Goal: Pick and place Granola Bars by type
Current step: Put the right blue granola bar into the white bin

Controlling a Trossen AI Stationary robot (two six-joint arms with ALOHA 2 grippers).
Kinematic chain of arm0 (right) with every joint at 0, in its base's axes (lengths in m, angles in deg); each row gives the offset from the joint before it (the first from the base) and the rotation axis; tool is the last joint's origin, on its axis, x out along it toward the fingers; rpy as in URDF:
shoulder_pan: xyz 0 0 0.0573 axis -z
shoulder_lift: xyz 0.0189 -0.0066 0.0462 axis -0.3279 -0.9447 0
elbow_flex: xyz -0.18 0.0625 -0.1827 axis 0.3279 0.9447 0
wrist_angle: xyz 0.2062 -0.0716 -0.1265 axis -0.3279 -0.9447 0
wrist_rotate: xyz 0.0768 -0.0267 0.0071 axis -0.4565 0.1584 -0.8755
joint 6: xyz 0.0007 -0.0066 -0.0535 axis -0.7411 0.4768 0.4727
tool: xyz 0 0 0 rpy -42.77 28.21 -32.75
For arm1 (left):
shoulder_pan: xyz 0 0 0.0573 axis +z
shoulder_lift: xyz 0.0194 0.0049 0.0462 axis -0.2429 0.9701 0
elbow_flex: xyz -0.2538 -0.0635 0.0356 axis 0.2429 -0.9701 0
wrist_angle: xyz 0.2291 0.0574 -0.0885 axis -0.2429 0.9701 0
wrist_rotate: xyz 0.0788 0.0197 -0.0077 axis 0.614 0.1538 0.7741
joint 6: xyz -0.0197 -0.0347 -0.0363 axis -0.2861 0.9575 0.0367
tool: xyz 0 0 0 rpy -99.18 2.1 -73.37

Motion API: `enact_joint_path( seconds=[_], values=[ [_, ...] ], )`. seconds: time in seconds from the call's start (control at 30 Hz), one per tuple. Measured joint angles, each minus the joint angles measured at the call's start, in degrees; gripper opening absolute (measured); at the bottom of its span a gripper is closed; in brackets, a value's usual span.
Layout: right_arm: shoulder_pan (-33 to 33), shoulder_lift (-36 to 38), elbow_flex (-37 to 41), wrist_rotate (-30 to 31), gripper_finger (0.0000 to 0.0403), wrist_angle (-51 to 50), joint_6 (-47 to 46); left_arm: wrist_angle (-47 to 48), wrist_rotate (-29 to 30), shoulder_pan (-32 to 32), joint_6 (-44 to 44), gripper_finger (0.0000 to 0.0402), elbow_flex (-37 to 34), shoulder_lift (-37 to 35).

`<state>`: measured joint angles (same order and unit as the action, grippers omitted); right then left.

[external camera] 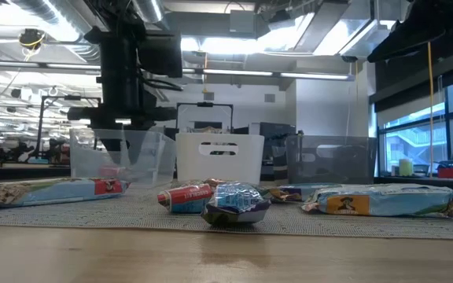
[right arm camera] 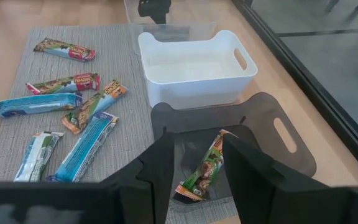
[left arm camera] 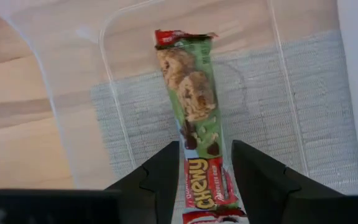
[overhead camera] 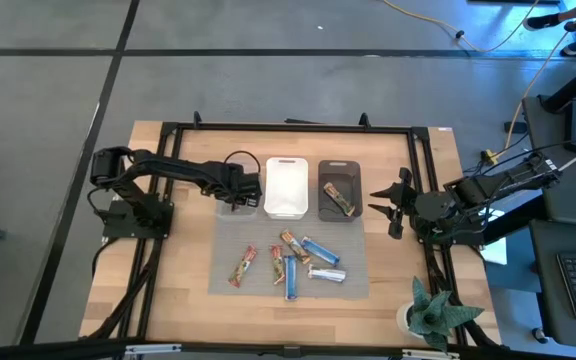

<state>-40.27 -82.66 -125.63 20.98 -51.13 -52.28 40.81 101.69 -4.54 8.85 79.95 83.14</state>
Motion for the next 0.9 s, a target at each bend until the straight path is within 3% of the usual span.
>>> enact_joint_path(
  seconds=[0.3, 0.5, 0.7, 0.9],
  values=[
    [0.01, 0.0, 0.0, 0.0, 0.0139, -0.02, 0.0, -0.21, 3.51, -1.24, -1.51, 0.015, 0.0, -6.51],
    [0.0, 0.02, 0.0, 0.0, 0.0139, 0.0, 0.0, -4.57, 3.81, -6.18, -10.96, 0.0151, 0.02, -15.41],
    [0.02, 0.02, 0.0, 0.0, 0.0139, 0.02, -0.15, -7.75, -1.51, -12.91, -12.86, 0.0154, 0.04, -19.88],
    [0.0, 0.02, 0.0, 0.0, 0.0139, 0.04, -0.26, -8.41, -4.74, -20.68, -10.78, 0.0155, 0.04, -19.03]
  ],
)
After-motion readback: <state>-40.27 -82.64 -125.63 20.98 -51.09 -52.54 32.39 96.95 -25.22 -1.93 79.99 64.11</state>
